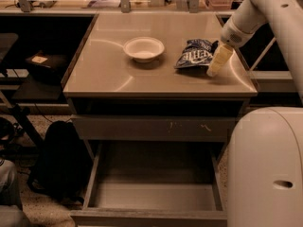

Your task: Place blue chip bag into middle drawer

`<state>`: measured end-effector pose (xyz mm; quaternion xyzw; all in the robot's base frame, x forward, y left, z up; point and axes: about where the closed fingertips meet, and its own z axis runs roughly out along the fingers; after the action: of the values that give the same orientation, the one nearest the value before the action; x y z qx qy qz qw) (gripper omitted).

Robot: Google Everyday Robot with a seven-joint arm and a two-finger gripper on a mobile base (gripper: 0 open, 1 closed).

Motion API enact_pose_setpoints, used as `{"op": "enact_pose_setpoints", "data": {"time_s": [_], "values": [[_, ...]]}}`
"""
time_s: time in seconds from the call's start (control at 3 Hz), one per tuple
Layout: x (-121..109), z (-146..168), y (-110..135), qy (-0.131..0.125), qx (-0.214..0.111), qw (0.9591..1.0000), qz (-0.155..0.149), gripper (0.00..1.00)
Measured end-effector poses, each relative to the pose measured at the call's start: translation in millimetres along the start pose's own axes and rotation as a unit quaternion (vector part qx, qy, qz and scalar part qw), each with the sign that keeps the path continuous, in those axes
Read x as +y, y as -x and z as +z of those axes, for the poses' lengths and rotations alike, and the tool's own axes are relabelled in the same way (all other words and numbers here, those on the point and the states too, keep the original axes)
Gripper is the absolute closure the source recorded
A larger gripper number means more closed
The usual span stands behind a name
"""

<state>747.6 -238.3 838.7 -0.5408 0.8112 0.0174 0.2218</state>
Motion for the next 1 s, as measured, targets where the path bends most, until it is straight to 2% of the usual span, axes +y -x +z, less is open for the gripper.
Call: {"op": "enact_pose_setpoints", "data": {"time_s": [0.33, 0.67, 1.0], "values": [[7.7, 26.2, 17.3, 0.021, -0.005, 0.9995, -0.023, 0.0], [7.8, 26.7, 17.5, 0.022, -0.005, 0.9995, -0.023, 0.0], [7.8, 26.7, 17.5, 0.022, -0.005, 0.9995, -0.023, 0.19]]}}
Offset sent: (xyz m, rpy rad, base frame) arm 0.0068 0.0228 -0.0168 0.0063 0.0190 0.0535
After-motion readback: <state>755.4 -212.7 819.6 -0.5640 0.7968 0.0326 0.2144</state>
